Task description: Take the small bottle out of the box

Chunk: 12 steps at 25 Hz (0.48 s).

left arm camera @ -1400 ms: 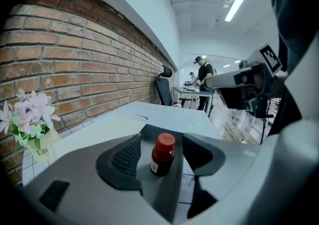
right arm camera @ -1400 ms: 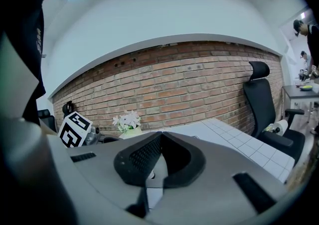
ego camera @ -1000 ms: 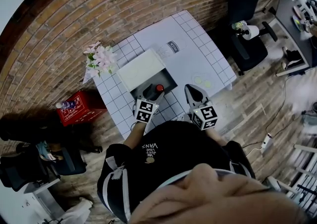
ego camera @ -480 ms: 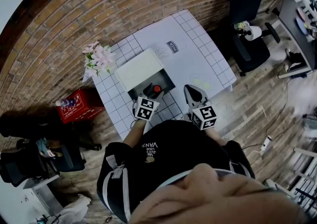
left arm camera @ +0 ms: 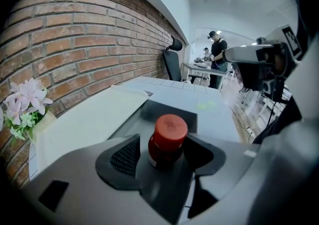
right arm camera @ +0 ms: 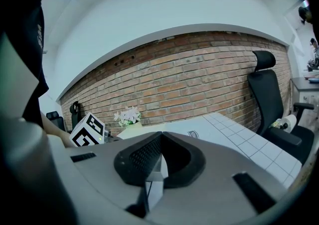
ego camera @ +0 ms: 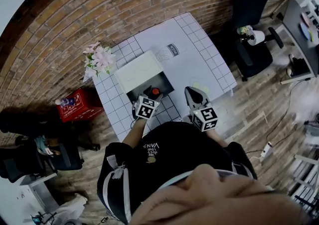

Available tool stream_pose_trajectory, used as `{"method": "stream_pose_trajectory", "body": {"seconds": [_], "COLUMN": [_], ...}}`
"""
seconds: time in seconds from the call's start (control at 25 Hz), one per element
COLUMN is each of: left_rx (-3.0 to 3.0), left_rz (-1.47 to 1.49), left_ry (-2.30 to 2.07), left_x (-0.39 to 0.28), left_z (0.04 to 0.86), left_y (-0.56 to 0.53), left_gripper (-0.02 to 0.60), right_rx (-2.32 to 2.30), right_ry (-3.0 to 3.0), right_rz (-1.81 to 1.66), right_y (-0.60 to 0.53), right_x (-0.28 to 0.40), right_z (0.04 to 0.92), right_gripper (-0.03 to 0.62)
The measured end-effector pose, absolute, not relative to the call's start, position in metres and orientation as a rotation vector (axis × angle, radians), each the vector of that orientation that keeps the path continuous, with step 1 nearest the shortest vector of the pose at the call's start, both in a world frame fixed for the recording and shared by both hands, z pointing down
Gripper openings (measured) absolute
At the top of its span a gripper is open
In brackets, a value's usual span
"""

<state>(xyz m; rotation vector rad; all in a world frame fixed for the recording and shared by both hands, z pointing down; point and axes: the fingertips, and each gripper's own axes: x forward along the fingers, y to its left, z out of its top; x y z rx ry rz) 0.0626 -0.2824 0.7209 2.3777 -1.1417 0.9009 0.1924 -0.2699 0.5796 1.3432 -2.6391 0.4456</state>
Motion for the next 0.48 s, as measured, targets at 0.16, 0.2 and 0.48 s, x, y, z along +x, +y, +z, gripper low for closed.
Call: {"method": "stream_pose_trajectory", "body": {"seconds": [0.16,0.2,0.48], "left_rx": [2.335,2.326,2.283], "left_rz": [0.911,0.911,0.899], "left_ry": [-1.147,-1.148,-1.161], "left_x": [0.064,0.064,0.066], "left_z": [0.726,0.726,0.721], "left_y": [-0.285,-0.285,-0.285], "left_gripper": [0.262,0.262,0.244], "right_rx": [1.313,1.314,1.319], "right_ry": [-2.652,-2.652,-2.642], "right_rz": [0.434,0.433,0.450], "right_y": [-0.269,-0.269,-0.272], "right_x": [0.197,0.198,0.208], "right_z": [0.583,0.583,0.583], "right_gripper": [-0.005,-0.005,-0.005]}}
